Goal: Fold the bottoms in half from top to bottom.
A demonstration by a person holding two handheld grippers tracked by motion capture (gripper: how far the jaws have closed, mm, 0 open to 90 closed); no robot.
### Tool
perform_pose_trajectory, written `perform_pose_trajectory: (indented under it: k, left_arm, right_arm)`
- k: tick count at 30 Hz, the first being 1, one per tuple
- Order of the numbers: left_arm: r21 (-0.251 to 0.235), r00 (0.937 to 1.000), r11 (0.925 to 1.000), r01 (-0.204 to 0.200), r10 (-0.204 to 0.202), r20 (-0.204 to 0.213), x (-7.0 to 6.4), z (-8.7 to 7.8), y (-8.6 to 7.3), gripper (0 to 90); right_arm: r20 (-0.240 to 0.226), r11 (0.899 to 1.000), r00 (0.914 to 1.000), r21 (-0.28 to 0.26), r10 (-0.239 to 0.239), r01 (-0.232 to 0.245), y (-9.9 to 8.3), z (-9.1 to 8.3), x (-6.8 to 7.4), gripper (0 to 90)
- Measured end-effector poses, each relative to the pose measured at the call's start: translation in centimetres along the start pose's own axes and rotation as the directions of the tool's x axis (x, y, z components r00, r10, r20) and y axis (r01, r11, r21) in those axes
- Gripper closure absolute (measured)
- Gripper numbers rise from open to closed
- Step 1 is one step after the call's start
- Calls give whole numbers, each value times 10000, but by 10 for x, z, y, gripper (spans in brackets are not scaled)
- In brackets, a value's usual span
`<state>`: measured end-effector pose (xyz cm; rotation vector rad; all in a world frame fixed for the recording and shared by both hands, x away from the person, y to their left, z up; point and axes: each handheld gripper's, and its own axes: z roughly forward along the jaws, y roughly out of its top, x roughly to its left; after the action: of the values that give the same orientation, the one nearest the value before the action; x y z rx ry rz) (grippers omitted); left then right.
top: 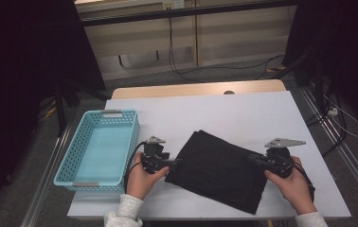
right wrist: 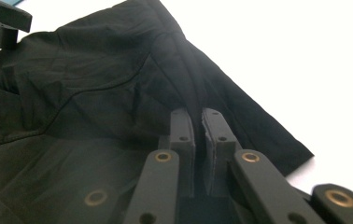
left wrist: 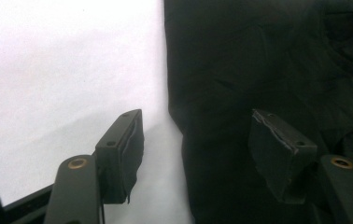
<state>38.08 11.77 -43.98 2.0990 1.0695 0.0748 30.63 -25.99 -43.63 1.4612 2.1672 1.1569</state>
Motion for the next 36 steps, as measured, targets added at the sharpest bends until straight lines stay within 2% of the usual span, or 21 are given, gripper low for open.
perform_pose_trajectory:
  k: [7, 19, 29, 36]
  left_arm:
    - [32, 10000, 10000, -70, 70, 65, -1, 1, 1, 357]
    - [76, 9999, 9999, -101, 101, 76, -2, 3, 1, 357]
    - [-36, 9999, 9999, -160, 160, 57, -2, 3, 1, 343]
    - [-72, 9998, 9998, -204, 204, 53, -1, 3, 2, 335]
  right_arm:
    - [142, 9995, 9998, 298, 128, -133, -6, 2, -4, 841]
    - [481, 9968, 9988, 791, -102, 63, -14, 8, -8, 834]
    - [406, 9981, 9992, 612, -11, -13, -10, 0, -9, 838]
    - [425, 9992, 9990, 362, 169, -184, -8, -13, -13, 839]
